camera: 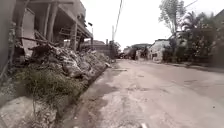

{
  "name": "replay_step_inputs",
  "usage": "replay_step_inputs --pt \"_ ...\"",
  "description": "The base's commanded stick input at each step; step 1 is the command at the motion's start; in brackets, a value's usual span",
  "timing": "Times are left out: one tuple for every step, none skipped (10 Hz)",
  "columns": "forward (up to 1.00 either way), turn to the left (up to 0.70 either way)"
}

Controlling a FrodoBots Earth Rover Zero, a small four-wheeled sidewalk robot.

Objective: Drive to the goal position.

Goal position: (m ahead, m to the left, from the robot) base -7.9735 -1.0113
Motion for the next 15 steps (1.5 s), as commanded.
replay_step_inputs --pt "0.06 0.00" --pt "0.06 0.00" --pt "0.06 0.00" --pt "0.06 0.00" --pt "0.06 0.00" --pt "0.06 0.00" --pt "0.06 0.00" --pt "0.06 0.00" --pt "0.06 0.00" --pt "0.06 0.00" --pt "0.06 0.00" --pt "0.06 0.00" --pt "0.06 0.00" --pt "0.06 0.00" --pt "0.06 0.00"
